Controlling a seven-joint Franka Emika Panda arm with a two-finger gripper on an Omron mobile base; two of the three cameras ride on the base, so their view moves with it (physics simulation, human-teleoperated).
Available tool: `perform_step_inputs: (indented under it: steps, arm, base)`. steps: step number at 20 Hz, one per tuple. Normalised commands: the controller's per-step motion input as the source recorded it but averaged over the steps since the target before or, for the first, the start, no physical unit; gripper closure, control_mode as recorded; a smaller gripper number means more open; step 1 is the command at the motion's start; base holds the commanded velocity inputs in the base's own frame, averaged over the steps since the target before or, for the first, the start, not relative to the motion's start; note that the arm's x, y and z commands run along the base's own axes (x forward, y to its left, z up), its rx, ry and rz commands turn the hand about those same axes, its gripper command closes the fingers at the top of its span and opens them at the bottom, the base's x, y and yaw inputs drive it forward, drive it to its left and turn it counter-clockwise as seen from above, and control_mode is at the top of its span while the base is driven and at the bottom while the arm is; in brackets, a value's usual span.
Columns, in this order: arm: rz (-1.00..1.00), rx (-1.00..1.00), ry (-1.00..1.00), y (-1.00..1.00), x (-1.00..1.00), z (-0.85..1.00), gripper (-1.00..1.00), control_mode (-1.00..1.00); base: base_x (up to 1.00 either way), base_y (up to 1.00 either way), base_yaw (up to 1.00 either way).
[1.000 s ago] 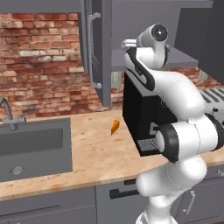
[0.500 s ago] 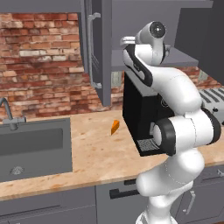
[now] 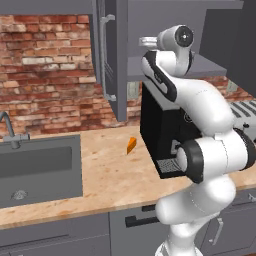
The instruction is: Restock the canned food cabinet by taking the new fresh canned food from the counter and placing it in the cabinet. Then, take the old canned food from the cabinet and place it on the counter.
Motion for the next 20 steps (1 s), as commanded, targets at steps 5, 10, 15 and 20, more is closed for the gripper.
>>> perform_step_inputs:
  steps: [5, 10, 15, 20]
  arm:
    - [0.00, 0.00, -0.07, -0.52, -0.97, 0.08, -1.00, -1.00]
    - [0.00, 0.00, 0.07, -0.80, -0.89, 0.00, -1.00, -1.00]
    - [0.00, 0.00, 0.29, -0.69, -0.17, 0.02, -1.00, -1.00]
    - [0.00, 0.00, 0.24, -0.14, 0.04, 0.02, -1.00, -1.00]
  base:
    - [0.00, 0.00, 0.00]
    - [0.00, 0.00, 0.00]
    - [0.00, 0.00, 0.00]
    - [0.00, 0.00, 0.00]
